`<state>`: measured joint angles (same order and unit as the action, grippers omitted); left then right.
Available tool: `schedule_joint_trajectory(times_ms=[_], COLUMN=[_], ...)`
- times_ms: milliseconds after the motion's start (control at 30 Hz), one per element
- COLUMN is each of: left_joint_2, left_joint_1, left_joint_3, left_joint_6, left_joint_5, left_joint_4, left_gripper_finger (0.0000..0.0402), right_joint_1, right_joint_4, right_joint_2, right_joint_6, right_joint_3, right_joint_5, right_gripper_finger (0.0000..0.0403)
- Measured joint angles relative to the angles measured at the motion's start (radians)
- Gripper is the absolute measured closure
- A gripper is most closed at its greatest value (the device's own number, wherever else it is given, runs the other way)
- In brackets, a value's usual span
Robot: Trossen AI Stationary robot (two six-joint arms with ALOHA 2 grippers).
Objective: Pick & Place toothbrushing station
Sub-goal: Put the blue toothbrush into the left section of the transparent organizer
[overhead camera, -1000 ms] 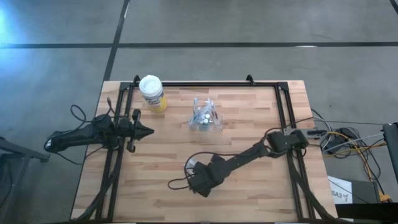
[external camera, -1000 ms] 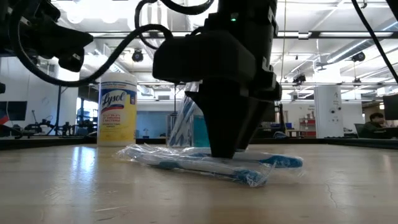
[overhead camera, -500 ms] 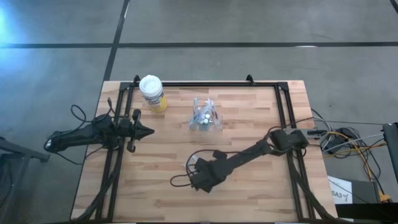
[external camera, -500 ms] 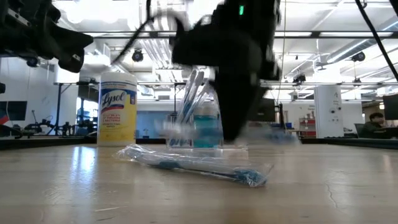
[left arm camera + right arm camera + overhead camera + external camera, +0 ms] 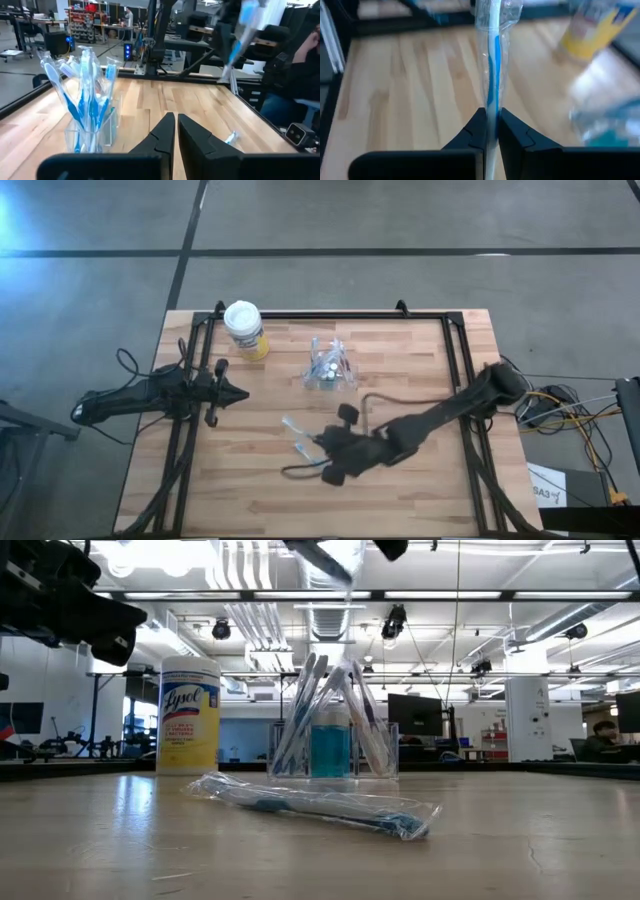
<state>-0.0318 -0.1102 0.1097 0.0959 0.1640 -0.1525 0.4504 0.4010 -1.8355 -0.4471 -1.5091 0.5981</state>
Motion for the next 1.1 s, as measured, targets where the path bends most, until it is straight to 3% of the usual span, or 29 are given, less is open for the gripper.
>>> schedule_joint_trajectory(times_ms=[200, 333, 467, 800, 967, 1100], left_joint_2=[0.0, 0.0, 0.0, -0.005, -0.046, -0.127], left_joint_1=[0.0, 0.0, 0.0, 0.0, 0.001, 0.001], left_joint_3=[0.0, 0.0, 0.0, 0.0, 0.0, 0.0], left_joint_6=[0.0, 0.0, -0.001, -0.073, -0.069, -0.053], left_joint_5=[0.0, -0.001, 0.0, 0.0, 0.042, 0.056], left_joint_4=[0.013, 0.013, 0.019, 0.051, 0.168, 0.276], left_gripper_finger=[0.0383, 0.0383, 0.0385, 0.0395, 0.0396, 0.0396], right_joint_1=[-0.065, -0.133, -0.19, -0.252, -0.264, -0.265], right_joint_4=[-0.608, -0.938, -1.165, -1.358, -1.413, -1.406], right_joint_2=[0.178, 0.206, 0.198, 0.171, 0.172, 0.172], right_joint_6=[0.261, 0.372, 0.435, 0.565, 0.612, 0.634], right_joint_3=[0.397, 0.603, 0.724, 0.853, 0.859, 0.853], right_joint_5=[-0.101, -0.2, -0.266, -0.448, -0.54, -0.55], right_gripper_finger=[0.0383, 0.0384, 0.0383, 0.038, 0.038, 0.0379])
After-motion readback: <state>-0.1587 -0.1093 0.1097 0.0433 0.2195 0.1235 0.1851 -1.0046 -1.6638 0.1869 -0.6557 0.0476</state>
